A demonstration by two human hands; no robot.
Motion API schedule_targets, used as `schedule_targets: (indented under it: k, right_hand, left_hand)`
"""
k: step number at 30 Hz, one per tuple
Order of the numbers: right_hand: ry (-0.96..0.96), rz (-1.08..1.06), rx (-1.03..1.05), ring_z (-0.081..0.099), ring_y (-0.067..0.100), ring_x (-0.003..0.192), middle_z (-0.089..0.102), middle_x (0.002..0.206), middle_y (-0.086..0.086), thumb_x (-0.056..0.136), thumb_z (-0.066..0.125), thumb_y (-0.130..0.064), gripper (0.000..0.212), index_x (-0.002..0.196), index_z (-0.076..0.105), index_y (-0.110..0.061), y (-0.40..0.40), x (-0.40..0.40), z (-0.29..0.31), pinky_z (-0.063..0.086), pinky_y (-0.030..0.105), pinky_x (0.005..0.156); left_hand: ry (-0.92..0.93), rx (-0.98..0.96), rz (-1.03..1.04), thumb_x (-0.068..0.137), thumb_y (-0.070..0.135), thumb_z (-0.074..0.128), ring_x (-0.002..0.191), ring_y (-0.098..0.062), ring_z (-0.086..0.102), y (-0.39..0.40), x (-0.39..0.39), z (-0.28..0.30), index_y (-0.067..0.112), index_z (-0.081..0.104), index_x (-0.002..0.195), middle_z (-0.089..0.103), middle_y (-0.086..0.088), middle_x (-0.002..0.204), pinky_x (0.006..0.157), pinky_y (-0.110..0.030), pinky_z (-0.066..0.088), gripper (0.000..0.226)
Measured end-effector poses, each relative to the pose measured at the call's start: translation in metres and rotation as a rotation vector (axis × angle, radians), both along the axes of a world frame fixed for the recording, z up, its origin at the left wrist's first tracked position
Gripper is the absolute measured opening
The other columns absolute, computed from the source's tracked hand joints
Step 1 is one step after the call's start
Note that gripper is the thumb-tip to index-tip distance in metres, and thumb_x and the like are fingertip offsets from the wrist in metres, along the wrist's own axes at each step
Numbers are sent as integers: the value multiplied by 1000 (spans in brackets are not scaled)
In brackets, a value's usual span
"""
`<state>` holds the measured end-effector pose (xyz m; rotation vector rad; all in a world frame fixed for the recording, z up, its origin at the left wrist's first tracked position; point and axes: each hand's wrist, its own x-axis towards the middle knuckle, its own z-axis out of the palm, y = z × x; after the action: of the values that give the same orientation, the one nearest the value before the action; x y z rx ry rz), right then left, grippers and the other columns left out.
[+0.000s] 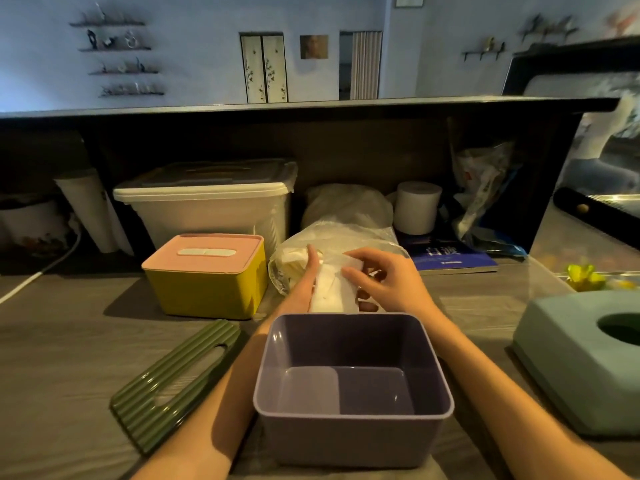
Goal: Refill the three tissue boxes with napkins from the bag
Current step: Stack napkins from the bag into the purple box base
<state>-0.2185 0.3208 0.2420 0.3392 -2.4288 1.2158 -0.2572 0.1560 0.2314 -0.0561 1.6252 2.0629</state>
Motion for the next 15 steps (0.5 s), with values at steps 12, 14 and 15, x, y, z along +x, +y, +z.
schedule_targets:
  k: [12, 14, 15]
  right_hand:
    - [-692, 534, -172, 64, 22, 120, 72, 124, 4, 97, 22, -68, 77, 113, 78, -17, 27, 32, 39, 45, 38, 110]
    - [-729, 556, -173, 65, 20, 119, 72, 124, 4, 98, 19, -67, 80, 115, 77, -14, 25, 33, 38, 46, 37, 108]
    - [-739, 571, -167, 66, 20, 119, 72, 123, 5, 98, 19, -66, 81, 117, 76, -12, 24, 34, 38, 47, 37, 107]
  left_hand:
    - [220, -357, 16, 92, 31, 68, 93, -17, 60, -27, -8, -10, 9, 61, 118, 63, -14, 124, 75, -30, 46, 35]
    - [253, -317, 11, 91, 24, 71, 85, -15, 60, -29, -9, -11, 12, 60, 105, 61, -23, 132, 75, -30, 50, 22]
    - [250, -268, -14, 89, 24, 74, 87, -15, 62, -29, -7, -11, 16, 60, 105, 62, -20, 132, 78, -32, 52, 23]
